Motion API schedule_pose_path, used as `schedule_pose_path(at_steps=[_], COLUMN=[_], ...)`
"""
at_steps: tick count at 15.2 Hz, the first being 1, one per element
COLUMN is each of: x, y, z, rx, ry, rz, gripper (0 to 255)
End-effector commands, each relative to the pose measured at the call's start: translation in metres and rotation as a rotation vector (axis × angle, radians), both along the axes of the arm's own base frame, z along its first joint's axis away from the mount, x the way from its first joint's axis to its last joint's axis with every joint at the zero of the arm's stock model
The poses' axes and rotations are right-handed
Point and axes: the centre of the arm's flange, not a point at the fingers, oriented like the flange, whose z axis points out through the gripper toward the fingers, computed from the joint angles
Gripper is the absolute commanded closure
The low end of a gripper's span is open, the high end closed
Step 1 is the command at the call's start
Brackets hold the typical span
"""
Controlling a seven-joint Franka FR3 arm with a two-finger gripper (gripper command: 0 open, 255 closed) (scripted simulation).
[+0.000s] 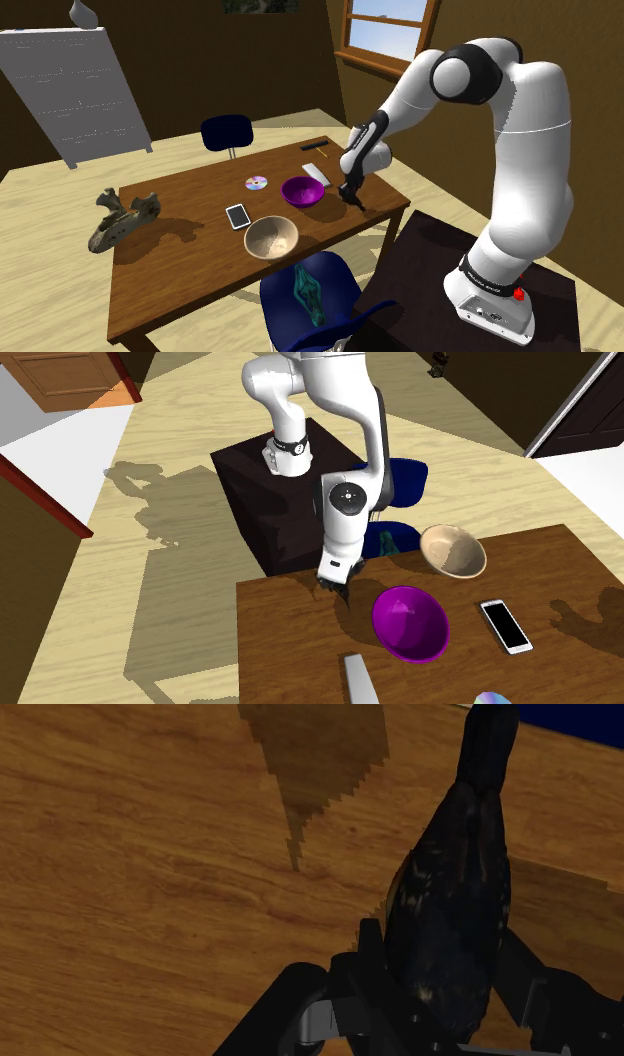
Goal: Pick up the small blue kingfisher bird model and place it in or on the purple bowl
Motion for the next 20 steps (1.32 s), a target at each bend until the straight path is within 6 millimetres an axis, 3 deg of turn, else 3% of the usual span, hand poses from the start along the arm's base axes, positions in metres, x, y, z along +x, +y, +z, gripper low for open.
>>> schedule_pose_path(at_steps=[1,19,20], x=[0.0,0.0,0.012], y=[0.0,0.0,0.006], z=[0.01,0.104,0.105], rx=[0.0,0.0,0.0], ry=[0.0,0.0,0.0], rz=[0.0,0.0,0.0], gripper=[255,255,255])
